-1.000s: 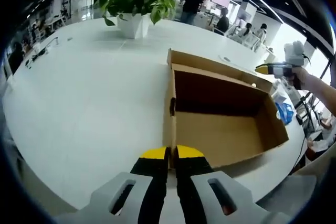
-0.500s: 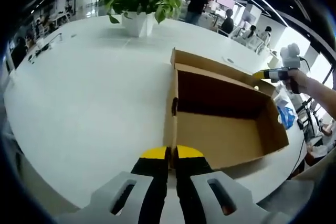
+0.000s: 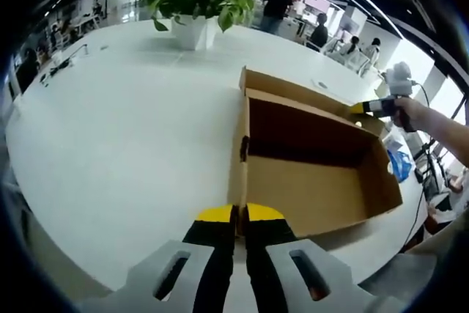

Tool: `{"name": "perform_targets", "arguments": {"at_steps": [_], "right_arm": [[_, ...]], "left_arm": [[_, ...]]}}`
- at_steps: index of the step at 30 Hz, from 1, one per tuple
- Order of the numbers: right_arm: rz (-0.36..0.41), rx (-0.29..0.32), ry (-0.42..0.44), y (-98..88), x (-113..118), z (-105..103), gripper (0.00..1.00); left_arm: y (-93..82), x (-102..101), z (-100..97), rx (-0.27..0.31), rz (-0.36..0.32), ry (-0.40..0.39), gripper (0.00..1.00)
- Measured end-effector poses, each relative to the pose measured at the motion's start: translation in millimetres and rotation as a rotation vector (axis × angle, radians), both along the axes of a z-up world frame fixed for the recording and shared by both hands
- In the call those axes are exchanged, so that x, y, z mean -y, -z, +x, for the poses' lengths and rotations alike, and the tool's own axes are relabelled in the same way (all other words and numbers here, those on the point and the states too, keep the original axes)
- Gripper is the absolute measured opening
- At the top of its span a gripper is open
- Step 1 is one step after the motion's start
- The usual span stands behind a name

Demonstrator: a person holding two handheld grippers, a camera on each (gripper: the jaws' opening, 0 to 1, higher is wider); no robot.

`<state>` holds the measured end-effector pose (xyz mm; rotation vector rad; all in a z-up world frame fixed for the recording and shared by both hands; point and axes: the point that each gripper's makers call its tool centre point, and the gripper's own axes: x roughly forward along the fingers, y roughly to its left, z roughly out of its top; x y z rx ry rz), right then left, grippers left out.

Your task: Operate the shoe box by opening the lid, removing the specified soft item, and placing it in the target area until the item is outside and the box remains undamaged.

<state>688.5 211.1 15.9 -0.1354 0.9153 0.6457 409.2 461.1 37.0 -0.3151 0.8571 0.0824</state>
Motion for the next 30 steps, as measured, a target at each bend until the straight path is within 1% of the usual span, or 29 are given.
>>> {"name": "perform_targets", "arguments": {"at_steps": [5,9,12,19,24,30], "right_arm": [[-0.002,-0.021,0.030,1.0,1.6,-0.9,0.07],[-0.013,-0.012,0.041,-2.4,2.7,-0.5,0.05],[0.005,-0.004,0.062,-9.5,3.2,0.8,0.04],[0.032,0.004,0.088,-22.6,4.8,2.5,0.01],[0.069,-0.001,0.116,-28.6,6.0,1.6,0.00],[0.089,0.013,0.116,-37.1,7.9,0.7,0.00]], "left_arm": [[-0.7,0.8,-0.6,0.000,-0.001,-0.001,0.00],[-1.1,1.5,-0.8,0.002,-0.004,0.009,0.00],[-0.9,1.4,-1.0,0.004,-0.020,0.013,0.00],[-1.0,2.2,-1.0,0.005,-0.013,0.017,0.00],[-0.8,2.5,-0.9,0.002,-0.015,0.018,0.00],[-0.7,3.6,-0.8,0.003,-0.013,0.024,0.00]]}}
